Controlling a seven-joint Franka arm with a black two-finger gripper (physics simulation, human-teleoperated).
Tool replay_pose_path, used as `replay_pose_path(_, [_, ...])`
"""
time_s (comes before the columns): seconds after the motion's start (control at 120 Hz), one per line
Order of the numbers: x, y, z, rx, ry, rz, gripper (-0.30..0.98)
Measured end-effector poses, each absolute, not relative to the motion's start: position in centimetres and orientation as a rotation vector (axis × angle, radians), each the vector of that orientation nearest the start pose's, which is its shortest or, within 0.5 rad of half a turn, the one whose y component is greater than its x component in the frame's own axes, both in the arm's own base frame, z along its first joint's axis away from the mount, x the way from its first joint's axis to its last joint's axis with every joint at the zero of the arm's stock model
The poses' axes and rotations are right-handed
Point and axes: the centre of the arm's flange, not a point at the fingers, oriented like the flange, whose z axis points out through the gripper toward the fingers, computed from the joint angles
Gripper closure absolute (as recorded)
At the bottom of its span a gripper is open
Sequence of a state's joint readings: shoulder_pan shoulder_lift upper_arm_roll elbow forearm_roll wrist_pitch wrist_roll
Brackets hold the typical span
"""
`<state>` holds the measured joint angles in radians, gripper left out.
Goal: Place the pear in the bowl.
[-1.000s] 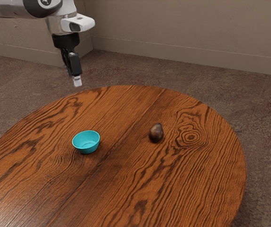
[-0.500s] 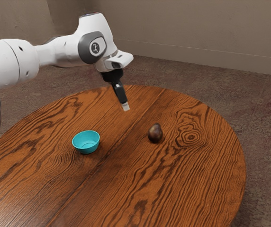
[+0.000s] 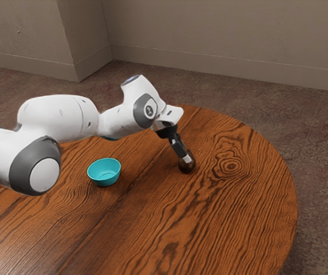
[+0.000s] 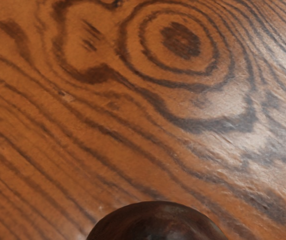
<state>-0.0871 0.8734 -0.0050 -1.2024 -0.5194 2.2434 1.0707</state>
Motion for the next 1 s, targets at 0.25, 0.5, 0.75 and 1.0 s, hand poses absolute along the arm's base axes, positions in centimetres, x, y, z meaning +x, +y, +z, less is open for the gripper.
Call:
replay_pose_path(0.25, [77.2,-9.3,23.0,-3.143,1.409,-0.682,0.0])
replay_pose_path(0.5, [77.0,-8.7,22.5,-3.127,1.429,-0.71,0.27])
replay_pose_path(0.75, [74.4,-7.8,27.8,-3.093,1.442,-0.718,0.36])
replay_pose_path(1.0, [67.9,-1.4,34.2,-3.08,1.387,-0.663,0.27])
